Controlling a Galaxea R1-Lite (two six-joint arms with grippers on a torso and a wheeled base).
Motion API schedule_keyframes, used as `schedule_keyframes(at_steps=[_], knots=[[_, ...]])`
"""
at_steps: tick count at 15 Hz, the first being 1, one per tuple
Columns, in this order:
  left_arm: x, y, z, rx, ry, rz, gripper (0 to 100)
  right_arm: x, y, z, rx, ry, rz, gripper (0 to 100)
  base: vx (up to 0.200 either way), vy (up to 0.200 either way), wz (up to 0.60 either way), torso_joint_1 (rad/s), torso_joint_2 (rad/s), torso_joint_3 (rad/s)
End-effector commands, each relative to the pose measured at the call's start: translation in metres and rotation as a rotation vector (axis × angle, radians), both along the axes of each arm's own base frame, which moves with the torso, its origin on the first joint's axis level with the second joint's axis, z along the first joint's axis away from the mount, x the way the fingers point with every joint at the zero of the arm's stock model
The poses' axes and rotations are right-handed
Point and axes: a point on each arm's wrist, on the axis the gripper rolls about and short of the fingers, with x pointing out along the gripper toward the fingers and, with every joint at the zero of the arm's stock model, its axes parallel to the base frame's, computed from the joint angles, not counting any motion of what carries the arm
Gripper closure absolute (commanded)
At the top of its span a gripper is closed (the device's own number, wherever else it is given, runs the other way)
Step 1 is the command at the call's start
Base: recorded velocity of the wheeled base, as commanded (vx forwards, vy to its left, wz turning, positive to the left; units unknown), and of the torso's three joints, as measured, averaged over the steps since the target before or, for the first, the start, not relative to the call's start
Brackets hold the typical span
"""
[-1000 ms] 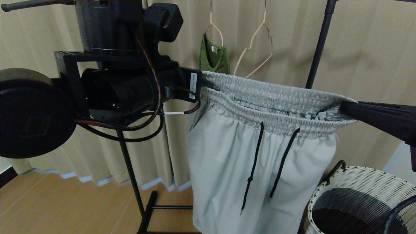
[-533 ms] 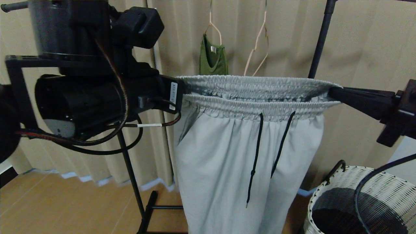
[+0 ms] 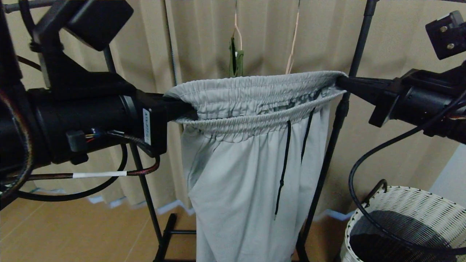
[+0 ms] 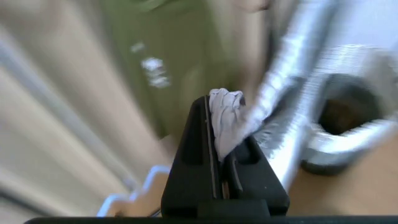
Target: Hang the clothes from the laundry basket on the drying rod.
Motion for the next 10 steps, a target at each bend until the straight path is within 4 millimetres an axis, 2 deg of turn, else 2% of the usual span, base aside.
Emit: schedule_keyframes(at_steps=[1, 4, 10], knots=[[-0.014, 0.003, 0.007, -0.028, -0.024, -0.039, 100, 0.015, 0.007, -0.004, -0.003, 0.007, 0.003, 100, 0.000, 0.000, 0.00, 0.000, 0.00, 0.000], [-0.026, -0.005, 0.008, -0.040, -0.022, -0.105, 100, 0.023, 0.013, -0.006, 0.004, -0.008, 0.016, 100, 0.000, 0.000, 0.00, 0.000, 0.00, 0.000], [-0.021, -0.003, 0.007, -0.024, -0.025, -0.065, 100, 0.020, 0.013, -0.003, 0.009, -0.021, 0.003, 100, 0.000, 0.000, 0.00, 0.000, 0.00, 0.000]])
